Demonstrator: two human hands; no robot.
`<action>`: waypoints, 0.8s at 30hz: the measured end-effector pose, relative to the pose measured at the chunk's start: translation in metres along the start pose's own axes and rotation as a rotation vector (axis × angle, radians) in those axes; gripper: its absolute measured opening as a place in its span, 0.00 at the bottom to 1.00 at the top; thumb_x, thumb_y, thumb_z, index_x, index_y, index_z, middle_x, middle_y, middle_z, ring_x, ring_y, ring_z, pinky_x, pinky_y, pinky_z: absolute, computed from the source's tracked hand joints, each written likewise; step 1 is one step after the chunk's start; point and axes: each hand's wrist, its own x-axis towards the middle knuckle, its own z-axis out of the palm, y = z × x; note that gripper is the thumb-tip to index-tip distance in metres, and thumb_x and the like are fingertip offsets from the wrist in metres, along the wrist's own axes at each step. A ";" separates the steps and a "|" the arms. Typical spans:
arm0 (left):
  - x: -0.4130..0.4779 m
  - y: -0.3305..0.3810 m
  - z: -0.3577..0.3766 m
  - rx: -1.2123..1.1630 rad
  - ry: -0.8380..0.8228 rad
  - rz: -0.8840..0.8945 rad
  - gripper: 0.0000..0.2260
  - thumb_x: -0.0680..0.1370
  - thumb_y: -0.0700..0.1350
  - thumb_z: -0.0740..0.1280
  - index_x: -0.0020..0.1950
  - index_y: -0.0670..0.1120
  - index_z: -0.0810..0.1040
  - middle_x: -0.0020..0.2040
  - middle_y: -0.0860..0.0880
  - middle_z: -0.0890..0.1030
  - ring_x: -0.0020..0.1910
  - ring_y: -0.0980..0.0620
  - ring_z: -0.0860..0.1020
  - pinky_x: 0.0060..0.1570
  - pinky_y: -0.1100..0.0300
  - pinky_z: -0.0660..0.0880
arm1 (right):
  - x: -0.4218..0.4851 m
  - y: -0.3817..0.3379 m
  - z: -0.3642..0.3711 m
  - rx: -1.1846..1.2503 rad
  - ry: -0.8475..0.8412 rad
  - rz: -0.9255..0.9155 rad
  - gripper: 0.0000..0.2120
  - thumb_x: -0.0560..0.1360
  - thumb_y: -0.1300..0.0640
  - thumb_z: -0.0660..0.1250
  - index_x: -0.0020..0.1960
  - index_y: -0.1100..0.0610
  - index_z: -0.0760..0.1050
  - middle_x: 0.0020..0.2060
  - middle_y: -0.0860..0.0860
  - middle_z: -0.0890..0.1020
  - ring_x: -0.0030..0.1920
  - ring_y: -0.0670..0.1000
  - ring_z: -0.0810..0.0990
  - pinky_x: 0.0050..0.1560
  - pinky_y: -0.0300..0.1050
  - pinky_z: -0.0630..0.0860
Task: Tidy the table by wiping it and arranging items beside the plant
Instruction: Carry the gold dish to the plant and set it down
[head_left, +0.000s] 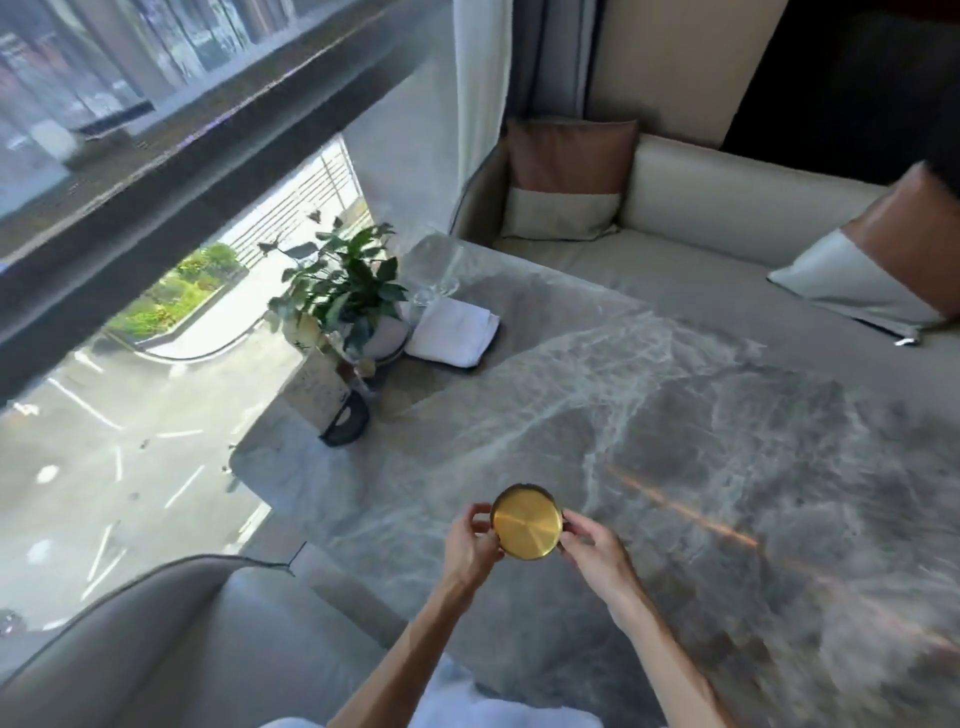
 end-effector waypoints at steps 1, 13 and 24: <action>0.013 0.001 -0.018 0.034 0.009 -0.001 0.15 0.71 0.37 0.63 0.58 0.40 0.76 0.48 0.38 0.82 0.41 0.44 0.80 0.36 0.56 0.78 | 0.007 -0.009 0.019 -0.017 -0.014 0.004 0.15 0.77 0.63 0.64 0.54 0.45 0.81 0.48 0.40 0.85 0.52 0.44 0.81 0.62 0.44 0.76; 0.152 0.034 -0.193 0.216 0.005 -0.082 0.27 0.66 0.44 0.60 0.63 0.38 0.78 0.57 0.37 0.83 0.56 0.40 0.81 0.55 0.50 0.77 | 0.128 -0.073 0.215 -0.084 -0.144 0.187 0.14 0.77 0.64 0.63 0.57 0.52 0.81 0.41 0.48 0.82 0.46 0.49 0.76 0.48 0.44 0.73; 0.210 0.057 -0.207 0.182 -0.079 -0.022 0.29 0.62 0.42 0.58 0.61 0.34 0.77 0.58 0.37 0.82 0.60 0.41 0.79 0.62 0.48 0.75 | 0.187 -0.101 0.238 -0.075 -0.148 0.317 0.18 0.78 0.65 0.59 0.63 0.51 0.77 0.50 0.48 0.80 0.55 0.47 0.74 0.54 0.42 0.74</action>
